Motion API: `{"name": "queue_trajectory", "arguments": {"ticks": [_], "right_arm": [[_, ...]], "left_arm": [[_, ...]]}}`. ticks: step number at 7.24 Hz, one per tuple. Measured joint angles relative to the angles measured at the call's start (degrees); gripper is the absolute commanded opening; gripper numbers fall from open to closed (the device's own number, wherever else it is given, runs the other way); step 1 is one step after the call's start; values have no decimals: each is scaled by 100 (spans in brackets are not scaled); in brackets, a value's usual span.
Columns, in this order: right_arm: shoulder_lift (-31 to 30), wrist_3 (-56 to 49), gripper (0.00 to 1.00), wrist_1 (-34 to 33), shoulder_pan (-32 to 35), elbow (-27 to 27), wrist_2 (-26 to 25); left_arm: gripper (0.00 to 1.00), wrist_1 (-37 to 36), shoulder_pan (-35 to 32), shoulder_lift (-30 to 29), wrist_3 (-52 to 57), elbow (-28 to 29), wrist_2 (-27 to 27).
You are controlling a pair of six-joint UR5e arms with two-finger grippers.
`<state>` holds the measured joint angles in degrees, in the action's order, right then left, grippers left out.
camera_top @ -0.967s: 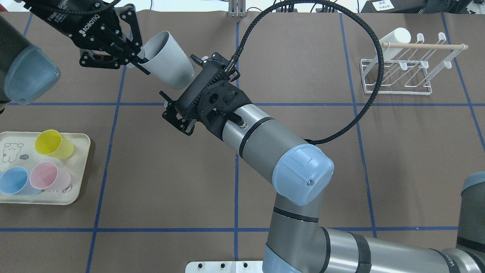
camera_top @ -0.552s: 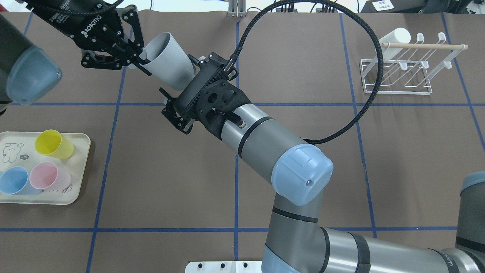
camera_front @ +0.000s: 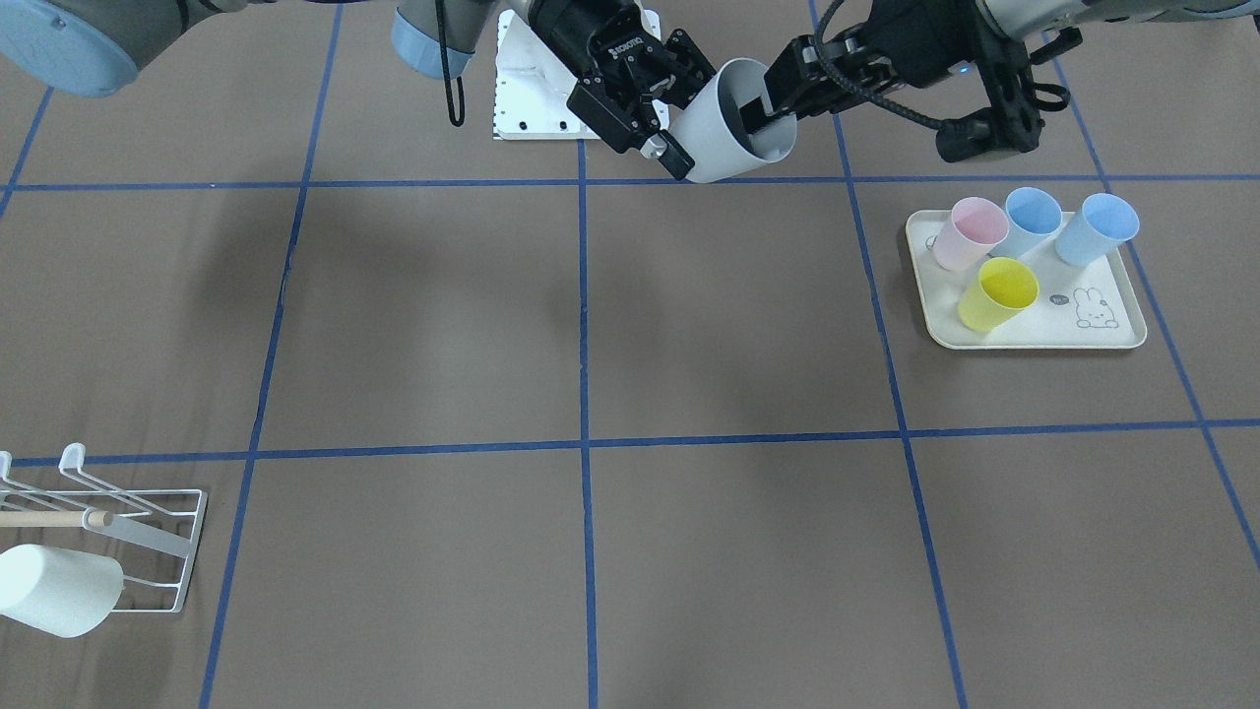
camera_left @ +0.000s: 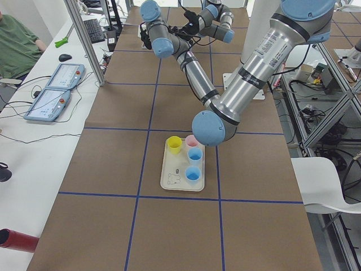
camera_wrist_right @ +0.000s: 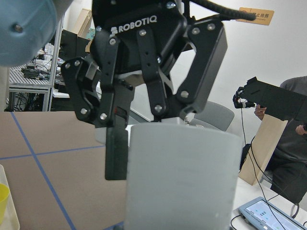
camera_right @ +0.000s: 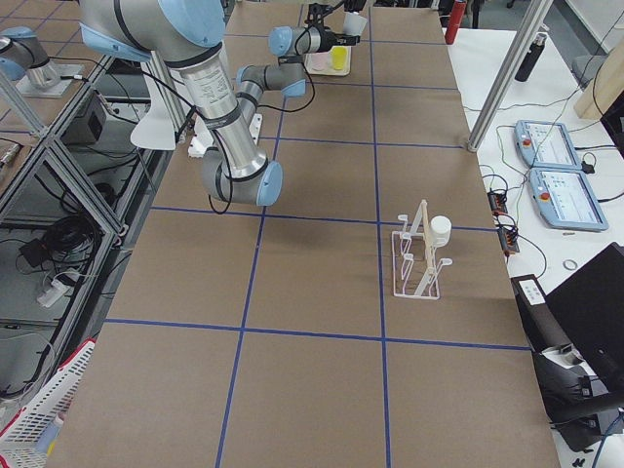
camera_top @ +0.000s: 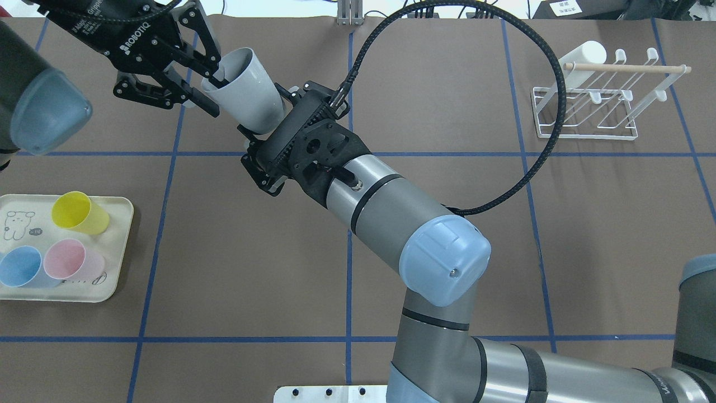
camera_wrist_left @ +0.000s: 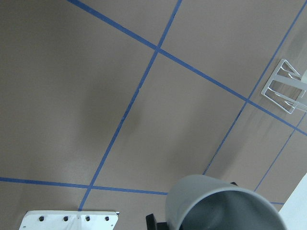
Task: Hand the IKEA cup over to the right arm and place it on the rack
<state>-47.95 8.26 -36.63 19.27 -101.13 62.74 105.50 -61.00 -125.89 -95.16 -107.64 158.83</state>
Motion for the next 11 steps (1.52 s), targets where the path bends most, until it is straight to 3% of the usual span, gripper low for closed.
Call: {"name": "queue_trajectory", "arguments": {"ticks": [6, 8, 11], "right_arm": [[-251, 0, 59, -214, 258, -63, -6], [-339, 0, 57, -1263, 600, -313, 6], [-472, -119, 58, -2902, 1131, -715, 88]], "left_arm": [[100, 54, -626, 26, 143, 260, -12], [100, 31, -733, 79, 336, 267, -407], [100, -11, -809, 697, 1996, 258, -1164]]}}
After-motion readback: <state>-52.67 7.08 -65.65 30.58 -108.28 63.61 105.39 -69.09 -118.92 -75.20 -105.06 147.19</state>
